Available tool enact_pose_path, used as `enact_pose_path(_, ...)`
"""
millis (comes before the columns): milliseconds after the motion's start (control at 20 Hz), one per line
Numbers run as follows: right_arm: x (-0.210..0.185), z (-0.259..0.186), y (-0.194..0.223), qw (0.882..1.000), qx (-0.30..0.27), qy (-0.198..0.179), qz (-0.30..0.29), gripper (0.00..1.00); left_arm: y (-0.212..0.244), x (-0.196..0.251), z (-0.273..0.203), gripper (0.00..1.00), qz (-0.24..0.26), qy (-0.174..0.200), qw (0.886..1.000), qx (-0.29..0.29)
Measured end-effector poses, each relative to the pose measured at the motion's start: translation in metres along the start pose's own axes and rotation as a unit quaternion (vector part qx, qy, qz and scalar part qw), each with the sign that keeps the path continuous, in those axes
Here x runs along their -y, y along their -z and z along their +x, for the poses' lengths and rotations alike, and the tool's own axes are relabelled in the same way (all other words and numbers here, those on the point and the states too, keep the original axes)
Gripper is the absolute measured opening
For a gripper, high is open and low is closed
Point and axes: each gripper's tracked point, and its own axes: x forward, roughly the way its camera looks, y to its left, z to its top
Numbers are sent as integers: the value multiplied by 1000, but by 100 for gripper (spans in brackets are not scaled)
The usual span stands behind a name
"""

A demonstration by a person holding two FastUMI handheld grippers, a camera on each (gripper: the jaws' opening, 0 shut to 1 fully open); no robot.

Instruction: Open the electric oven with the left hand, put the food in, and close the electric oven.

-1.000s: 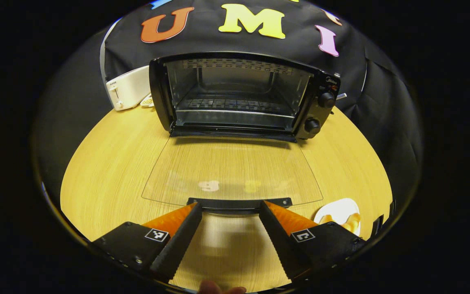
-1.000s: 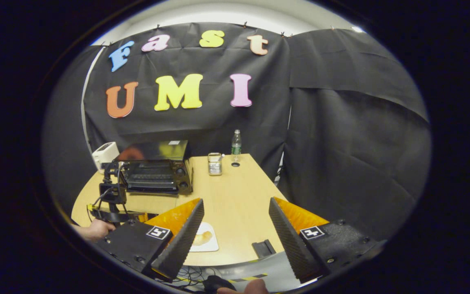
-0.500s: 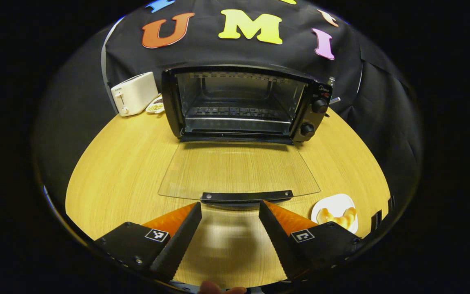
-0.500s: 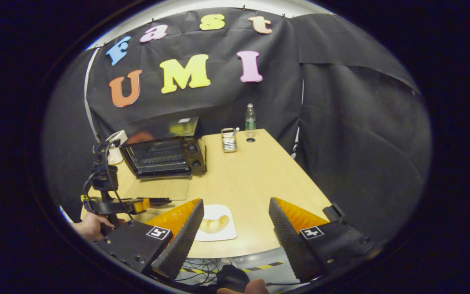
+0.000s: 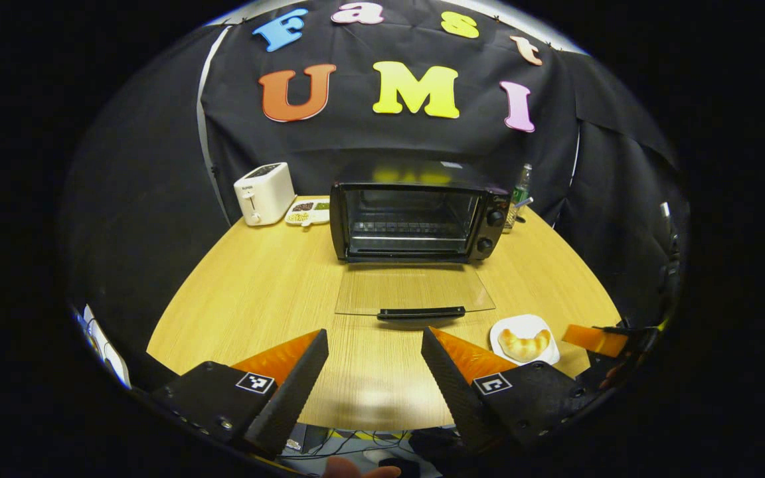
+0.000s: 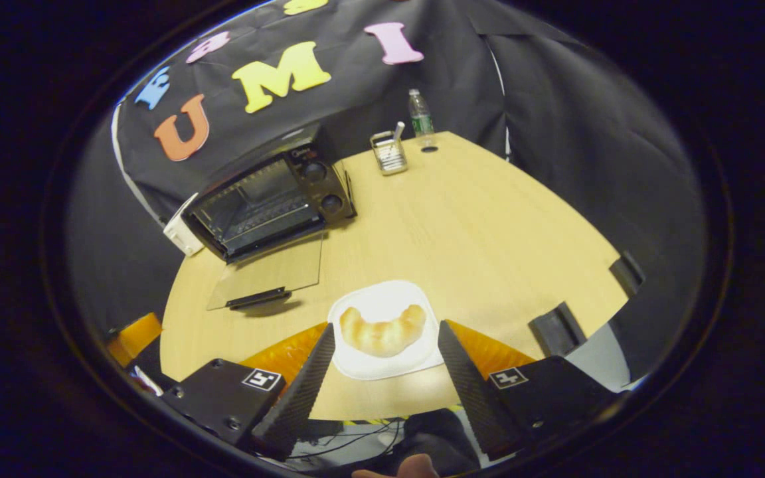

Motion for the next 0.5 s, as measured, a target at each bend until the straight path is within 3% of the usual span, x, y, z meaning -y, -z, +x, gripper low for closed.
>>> enact_pose_path(250,-4,35,15,998,-34,3,54,94,-19,-6,-40,93,-24,-14,999,44)
enact_pose_path(500,6,56,20,996,-49,28,66,89,-14,-22,-47,93,-32,-38,998,42)
